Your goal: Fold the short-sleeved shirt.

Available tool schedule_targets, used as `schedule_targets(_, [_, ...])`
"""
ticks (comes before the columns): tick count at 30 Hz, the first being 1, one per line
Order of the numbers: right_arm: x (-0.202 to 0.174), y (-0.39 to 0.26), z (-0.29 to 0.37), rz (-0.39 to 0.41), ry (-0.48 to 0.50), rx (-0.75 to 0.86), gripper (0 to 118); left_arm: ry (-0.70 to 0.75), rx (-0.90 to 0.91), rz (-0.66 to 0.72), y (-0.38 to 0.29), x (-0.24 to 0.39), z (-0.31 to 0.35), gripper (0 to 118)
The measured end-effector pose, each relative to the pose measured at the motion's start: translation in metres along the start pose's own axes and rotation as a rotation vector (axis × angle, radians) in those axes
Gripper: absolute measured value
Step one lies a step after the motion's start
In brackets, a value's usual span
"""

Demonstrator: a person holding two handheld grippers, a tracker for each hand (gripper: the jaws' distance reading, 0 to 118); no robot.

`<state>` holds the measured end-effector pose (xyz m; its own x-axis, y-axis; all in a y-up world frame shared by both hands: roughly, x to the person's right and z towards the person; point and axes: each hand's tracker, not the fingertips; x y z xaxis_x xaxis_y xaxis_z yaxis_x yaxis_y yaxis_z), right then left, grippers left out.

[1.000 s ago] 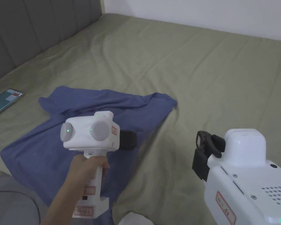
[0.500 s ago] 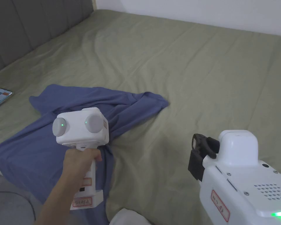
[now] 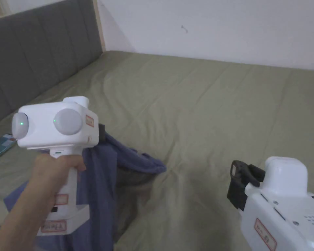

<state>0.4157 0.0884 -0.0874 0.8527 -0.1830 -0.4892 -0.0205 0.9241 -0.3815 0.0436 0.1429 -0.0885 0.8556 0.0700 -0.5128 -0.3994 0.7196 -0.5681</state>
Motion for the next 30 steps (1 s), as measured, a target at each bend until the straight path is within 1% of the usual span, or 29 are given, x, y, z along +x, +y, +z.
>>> schedule_targets(2, [0.009, 0.007, 0.009, -0.031, -0.009, 0.026, 0, -0.052, 0.076, -0.011, 0.027, 0.015, 0.040, 2])
schedule_targets(5, [0.023, 0.017, 0.026, -0.051, -0.034, 0.070, 0, -0.120, 0.160, -0.075, 0.061, 0.045, 0.082, 2])
schedule_targets(8, [0.039, 0.027, 0.044, -0.062, -0.075, 0.118, 0, -0.176, 0.231, -0.206, 0.079, 0.096, 0.112, 2])
schedule_targets(9, [0.044, 0.030, 0.050, -0.068, -0.089, 0.128, 0, -0.212, 0.247, -0.248, 0.081, 0.113, 0.120, 2])
schedule_targets(13, [0.070, 0.039, 0.076, -0.085, -0.167, 0.188, 0, -0.456, 0.256, -0.333, 0.071, 0.194, 0.153, 2])
schedule_targets(15, [0.084, 0.042, 0.091, -0.079, -0.220, 0.222, 0, -0.500, 0.289, -0.432, 0.058, 0.236, 0.159, 2])
schedule_targets(17, [0.099, 0.043, 0.105, -0.080, -0.283, 0.239, 0, -0.535, 0.278, -0.495, 0.047, 0.272, 0.146, 2])
schedule_targets(19, [0.114, 0.042, 0.116, -0.080, -0.319, 0.243, 0, -0.656, 0.196, -0.473, 0.025, 0.304, 0.130, 2])
schedule_targets(20, [0.122, 0.039, 0.119, -0.085, -0.346, 0.237, 0, -0.676, 0.168, -0.495, 0.005, 0.323, 0.119, 2])
schedule_targets(21, [0.128, 0.036, 0.121, -0.092, -0.372, 0.226, 0, -0.658, 0.148, -0.528, -0.013, 0.341, 0.105, 2])
schedule_targets(22, [0.136, 0.032, 0.122, -0.104, -0.392, 0.207, 0, -0.607, 0.118, -0.569, -0.038, 0.364, 0.084, 2])
schedule_targets(23, [0.143, 0.027, 0.123, -0.114, -0.403, 0.186, 0, -0.577, 0.062, -0.589, -0.060, 0.381, 0.064, 2])
schedule_targets(25, [0.155, 0.016, 0.124, -0.130, -0.419, 0.146, 0, -0.612, -0.096, -0.625, -0.104, 0.406, 0.003, 2])
schedule_targets(27, [0.165, 0.005, 0.126, -0.129, -0.438, 0.104, 0, -0.590, -0.282, -0.644, -0.152, 0.420, -0.041, 2])
schedule_targets(28, [0.169, 0.000, 0.126, -0.124, -0.446, 0.085, 0, -0.570, -0.336, -0.637, -0.170, 0.419, -0.055, 2])
schedule_targets(30, [0.179, -0.009, 0.123, -0.114, -0.464, 0.034, 0, -0.548, -0.378, -0.620, -0.200, 0.417, -0.079, 2])
